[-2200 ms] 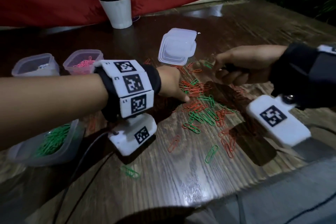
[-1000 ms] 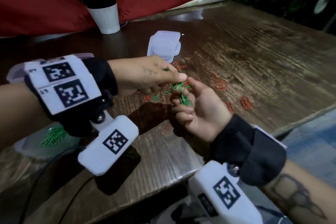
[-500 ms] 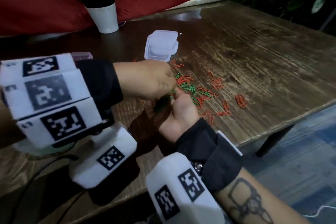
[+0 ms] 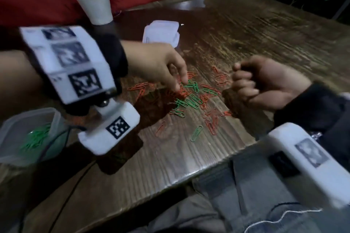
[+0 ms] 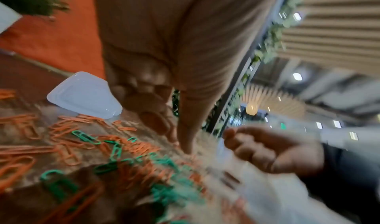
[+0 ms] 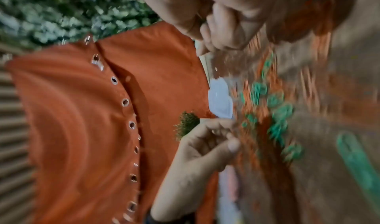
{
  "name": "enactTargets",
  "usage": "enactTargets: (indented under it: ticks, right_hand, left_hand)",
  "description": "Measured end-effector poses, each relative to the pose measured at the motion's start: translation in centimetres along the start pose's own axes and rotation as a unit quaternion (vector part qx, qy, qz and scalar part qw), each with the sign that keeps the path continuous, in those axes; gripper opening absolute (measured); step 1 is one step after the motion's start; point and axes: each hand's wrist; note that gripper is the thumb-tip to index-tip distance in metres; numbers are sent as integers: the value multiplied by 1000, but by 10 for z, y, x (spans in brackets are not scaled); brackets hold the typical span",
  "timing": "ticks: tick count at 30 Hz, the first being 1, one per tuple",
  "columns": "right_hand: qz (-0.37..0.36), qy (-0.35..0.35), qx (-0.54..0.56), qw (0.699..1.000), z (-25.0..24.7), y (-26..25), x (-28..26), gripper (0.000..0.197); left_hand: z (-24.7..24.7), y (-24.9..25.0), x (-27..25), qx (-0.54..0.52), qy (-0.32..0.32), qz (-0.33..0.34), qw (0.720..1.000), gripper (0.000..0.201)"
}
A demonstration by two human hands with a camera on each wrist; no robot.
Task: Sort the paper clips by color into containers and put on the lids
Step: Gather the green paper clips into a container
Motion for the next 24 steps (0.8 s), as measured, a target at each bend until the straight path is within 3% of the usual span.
enactTargets:
  ticks: [2, 4, 8, 18, 24]
  right_hand:
    - [-20, 41, -138, 989, -6, -13, -3, 34]
    - [-37, 60, -243, 967, -7, -20, -6, 35]
    - [-22, 34, -280, 959, -8, -24, -10, 36]
    - [-5, 5, -218, 976, -5, -8, -1, 37]
    - [-9, 14, -223, 975, -5, -1, 1, 37]
  left_hand:
    - [8, 2, 13, 149, -26, 82, 985, 34]
    - [11, 10, 24, 232, -36, 136, 962, 52]
    - [15, 15, 44, 309, -91, 154, 934, 66]
    - [19, -14, 45, 165, -40, 143, 975, 36]
    - [22, -21, 37, 153, -4, 170, 973, 31]
Point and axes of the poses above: each hand's wrist, its own x-axis towards the middle knuckle, its own z-axis out of the palm, y = z × x
